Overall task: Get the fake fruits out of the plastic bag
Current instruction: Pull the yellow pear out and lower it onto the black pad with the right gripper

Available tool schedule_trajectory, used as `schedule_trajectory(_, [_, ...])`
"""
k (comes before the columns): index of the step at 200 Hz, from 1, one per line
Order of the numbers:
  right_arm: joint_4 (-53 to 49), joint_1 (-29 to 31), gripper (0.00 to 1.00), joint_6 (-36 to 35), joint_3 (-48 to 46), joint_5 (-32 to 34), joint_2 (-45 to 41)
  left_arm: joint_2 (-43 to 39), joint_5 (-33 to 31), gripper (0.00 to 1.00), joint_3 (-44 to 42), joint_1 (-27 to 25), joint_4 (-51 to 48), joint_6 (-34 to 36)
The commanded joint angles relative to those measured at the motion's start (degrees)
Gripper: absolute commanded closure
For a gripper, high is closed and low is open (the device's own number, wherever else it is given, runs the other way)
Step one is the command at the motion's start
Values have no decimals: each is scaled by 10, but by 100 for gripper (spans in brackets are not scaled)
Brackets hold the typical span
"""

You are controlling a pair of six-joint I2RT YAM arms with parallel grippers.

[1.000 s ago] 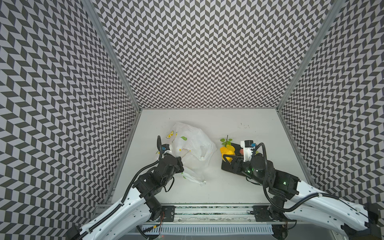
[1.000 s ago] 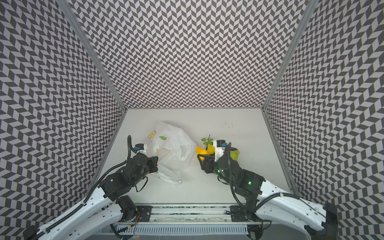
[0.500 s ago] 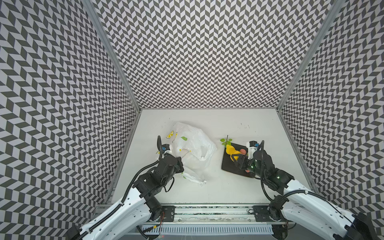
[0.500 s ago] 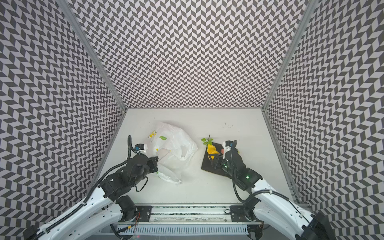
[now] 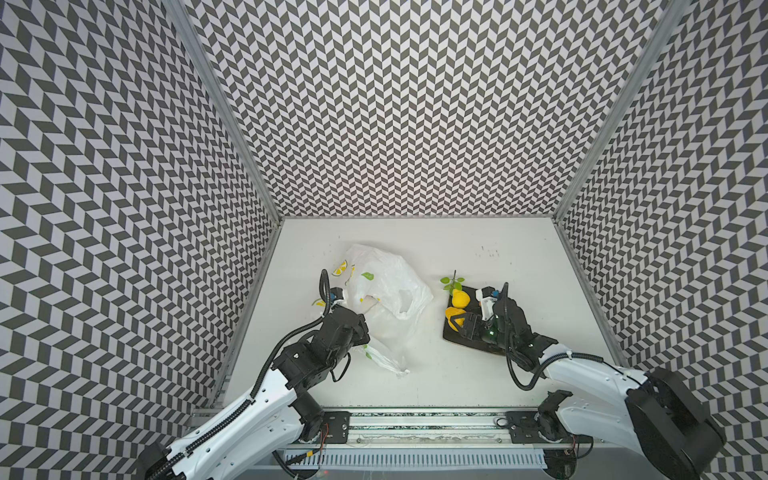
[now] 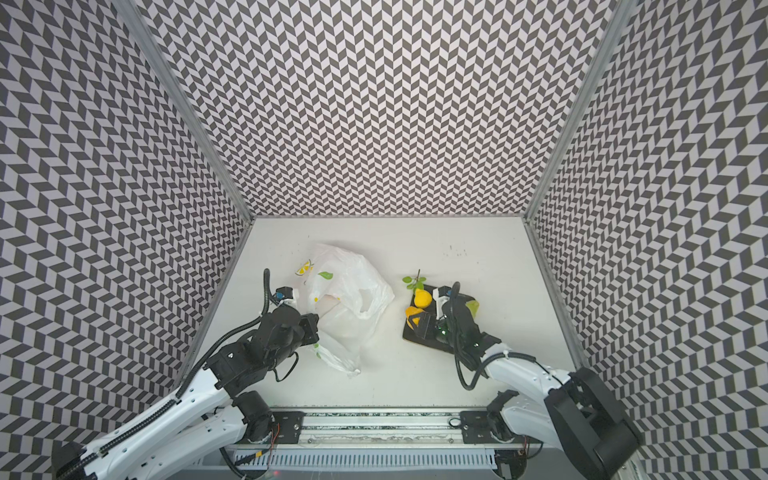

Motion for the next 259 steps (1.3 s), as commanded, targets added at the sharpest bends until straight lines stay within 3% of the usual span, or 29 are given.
schedule_trajectory(1, [65,-9,48,1,-3,-27,31,-3,-4,100,10,3,5,6])
schedule_trajectory(59, [43,-14,27,-5,6,-14,67,-4,-4,100,7,10,10,16])
schedule_trajectory(133, [-102,-16,6,-12,22,58,-85,11,-4,100,17,16,17,22])
schedule_trajectory(179, [-184,-16,5,-35,61,72,-212,15,-2,100,21,18,20,26])
schedule_trajectory(218, [-220,-15,7,-113,92,57,-286,15,1,100,22,19,21,27])
schedule_trajectory(259, [-190,-12,21,-134,104,-104,-271,14,9,100,16,20,33,27])
